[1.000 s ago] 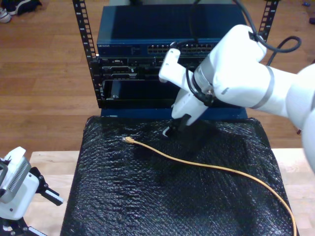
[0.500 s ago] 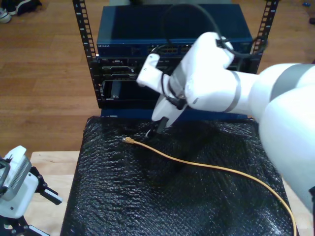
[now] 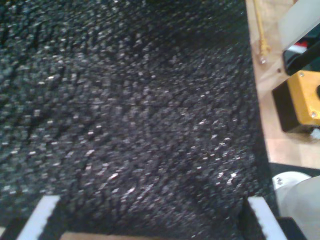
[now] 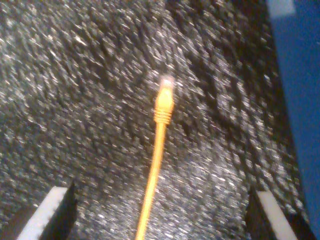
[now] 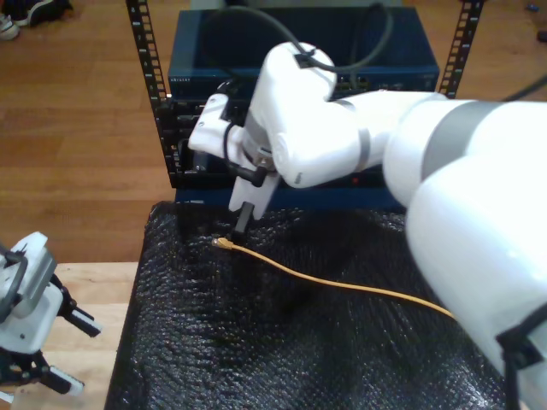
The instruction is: Grab the cable and plug it in
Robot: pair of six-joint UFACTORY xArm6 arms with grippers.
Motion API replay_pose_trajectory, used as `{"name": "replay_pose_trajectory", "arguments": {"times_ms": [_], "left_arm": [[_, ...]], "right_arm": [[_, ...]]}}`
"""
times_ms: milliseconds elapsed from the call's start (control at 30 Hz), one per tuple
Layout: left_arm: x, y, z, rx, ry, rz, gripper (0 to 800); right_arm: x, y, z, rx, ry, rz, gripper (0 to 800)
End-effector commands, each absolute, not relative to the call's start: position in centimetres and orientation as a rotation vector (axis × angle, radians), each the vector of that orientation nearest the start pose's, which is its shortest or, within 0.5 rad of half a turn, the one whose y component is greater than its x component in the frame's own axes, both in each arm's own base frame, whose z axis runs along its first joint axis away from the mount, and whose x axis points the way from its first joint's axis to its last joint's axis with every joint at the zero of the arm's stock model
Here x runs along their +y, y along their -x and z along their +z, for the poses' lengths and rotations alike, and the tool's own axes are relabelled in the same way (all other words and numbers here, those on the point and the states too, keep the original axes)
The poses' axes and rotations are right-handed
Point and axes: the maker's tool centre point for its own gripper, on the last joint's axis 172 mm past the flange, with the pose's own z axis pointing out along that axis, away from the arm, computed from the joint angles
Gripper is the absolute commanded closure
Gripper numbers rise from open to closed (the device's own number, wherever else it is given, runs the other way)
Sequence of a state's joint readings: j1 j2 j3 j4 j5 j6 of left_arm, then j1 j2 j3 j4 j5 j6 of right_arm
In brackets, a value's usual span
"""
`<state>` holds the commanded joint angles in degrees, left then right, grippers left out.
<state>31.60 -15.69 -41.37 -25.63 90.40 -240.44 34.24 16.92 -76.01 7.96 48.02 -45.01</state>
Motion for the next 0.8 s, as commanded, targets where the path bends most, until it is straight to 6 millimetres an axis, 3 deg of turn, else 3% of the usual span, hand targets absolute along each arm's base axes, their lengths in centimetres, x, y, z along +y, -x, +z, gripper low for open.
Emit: {"name": "replay_pose_trajectory", "arguments": {"times_ms": [267,467,800], "left_arm": [[2.7,-26.4,18.5,-1.581,-1.904,0.361,0],[2.7,-26.4,18.5,-1.58,-1.903,0.36,0],[2.7,-26.4,18.5,-1.581,-1.904,0.361,0]], "right_arm": [[35.5,-47.5,14.1,-1.825,2.465,-0.226,11],[36.2,-48.3,12.4,-1.842,2.47,-0.195,30],[37.0,-49.3,12.0,-1.84,2.476,-0.168,45]]}}
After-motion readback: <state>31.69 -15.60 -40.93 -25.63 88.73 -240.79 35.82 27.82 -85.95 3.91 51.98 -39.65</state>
